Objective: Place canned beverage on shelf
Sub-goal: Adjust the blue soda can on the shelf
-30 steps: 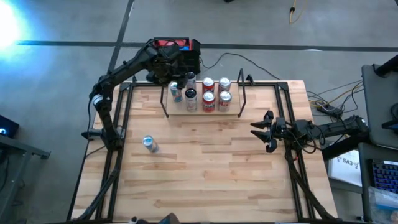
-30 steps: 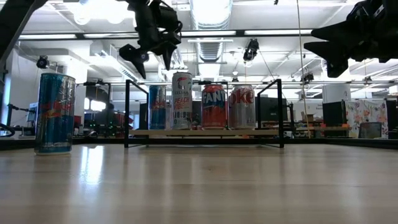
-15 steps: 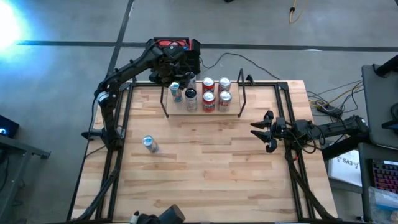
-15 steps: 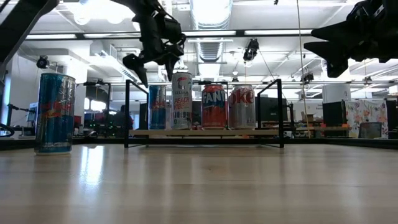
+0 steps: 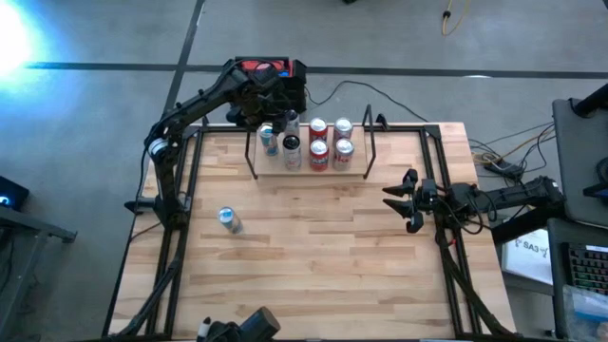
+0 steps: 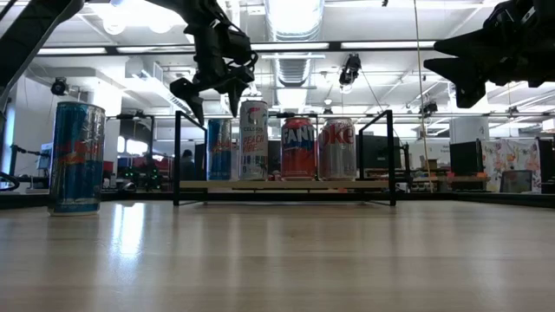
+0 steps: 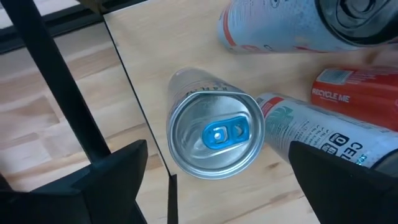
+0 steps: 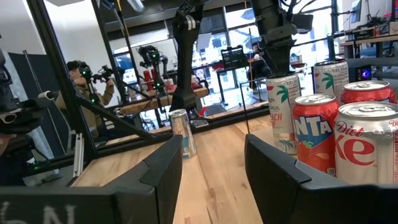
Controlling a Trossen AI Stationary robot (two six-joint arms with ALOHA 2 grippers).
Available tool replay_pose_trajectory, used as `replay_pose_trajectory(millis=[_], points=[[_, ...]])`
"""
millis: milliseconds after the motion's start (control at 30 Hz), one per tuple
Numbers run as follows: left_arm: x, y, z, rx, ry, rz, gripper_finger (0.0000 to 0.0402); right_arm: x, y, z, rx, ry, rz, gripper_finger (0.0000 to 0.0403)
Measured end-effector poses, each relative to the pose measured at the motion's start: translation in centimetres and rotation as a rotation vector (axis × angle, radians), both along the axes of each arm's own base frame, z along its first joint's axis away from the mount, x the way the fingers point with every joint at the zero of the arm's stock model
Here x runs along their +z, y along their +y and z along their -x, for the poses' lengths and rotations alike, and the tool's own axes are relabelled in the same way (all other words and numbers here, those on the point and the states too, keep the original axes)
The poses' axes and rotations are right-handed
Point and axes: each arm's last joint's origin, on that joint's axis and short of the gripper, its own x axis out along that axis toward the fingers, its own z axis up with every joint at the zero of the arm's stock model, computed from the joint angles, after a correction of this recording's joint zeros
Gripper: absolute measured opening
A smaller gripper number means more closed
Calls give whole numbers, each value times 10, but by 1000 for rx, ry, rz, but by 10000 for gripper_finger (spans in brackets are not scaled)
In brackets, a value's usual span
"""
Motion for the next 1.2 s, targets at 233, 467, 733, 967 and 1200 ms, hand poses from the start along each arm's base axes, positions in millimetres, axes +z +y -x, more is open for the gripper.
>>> replay_pose_trajectory(millis=[233, 467, 733, 967, 1200], points=[[0, 1, -1, -16, -9, -16, 353, 0, 0, 0, 0, 0, 0, 157], [-10, 5, -6, -16, 12, -3, 349, 0, 0, 0, 0, 0, 0, 157], [-23, 17, -13, -4, 54, 35, 349, 0, 0, 0, 0, 0, 0, 157], [-19, 22, -16, 0, 83, 60, 342, 0, 0, 0, 0, 0, 0, 157], [-26, 24, -18, -24, 138, 106, 277, 0, 0, 0, 0, 0, 0, 157]])
